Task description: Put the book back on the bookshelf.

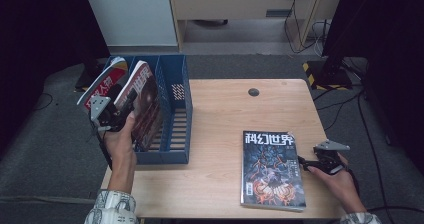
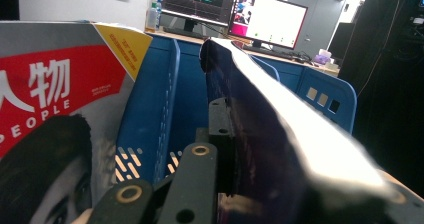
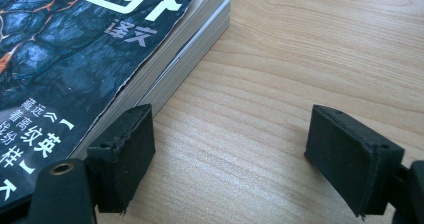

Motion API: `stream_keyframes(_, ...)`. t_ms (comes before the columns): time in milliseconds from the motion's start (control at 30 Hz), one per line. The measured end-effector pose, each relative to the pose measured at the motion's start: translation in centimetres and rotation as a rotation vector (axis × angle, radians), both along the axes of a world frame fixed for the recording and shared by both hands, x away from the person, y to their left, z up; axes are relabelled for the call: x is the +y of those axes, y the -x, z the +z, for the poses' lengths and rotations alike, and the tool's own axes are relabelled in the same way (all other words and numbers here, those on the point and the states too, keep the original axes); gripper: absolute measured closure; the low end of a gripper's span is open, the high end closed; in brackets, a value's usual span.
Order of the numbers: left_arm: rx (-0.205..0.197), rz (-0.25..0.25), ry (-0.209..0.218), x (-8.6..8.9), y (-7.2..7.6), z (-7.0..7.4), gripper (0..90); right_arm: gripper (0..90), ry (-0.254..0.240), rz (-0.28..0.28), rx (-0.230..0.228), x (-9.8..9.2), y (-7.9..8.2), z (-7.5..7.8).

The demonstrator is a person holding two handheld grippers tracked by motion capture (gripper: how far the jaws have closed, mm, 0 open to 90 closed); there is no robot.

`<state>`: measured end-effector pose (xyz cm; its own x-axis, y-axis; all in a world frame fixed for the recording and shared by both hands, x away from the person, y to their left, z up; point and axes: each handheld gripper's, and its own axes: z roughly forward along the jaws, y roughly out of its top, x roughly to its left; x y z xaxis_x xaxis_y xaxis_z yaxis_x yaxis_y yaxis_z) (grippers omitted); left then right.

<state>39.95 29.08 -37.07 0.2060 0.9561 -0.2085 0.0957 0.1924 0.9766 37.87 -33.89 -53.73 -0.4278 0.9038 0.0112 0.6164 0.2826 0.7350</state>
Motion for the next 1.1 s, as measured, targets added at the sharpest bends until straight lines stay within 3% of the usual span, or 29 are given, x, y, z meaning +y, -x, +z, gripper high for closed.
stream_keyframes(800, 0.022, 0.007, -0.01, -0.4, -1.1, -1.2, 83.8, 19.7, -0.001, -0.004, 0.0, 0.0, 0.0, 0.0)
stream_keyframes(1100, -0.005, -0.006, 0.001, -0.6, -1.5, -1.7, 83.4, 19.7, 0.0, -0.002, 0.001, 0.0, 0.0, 0.0)
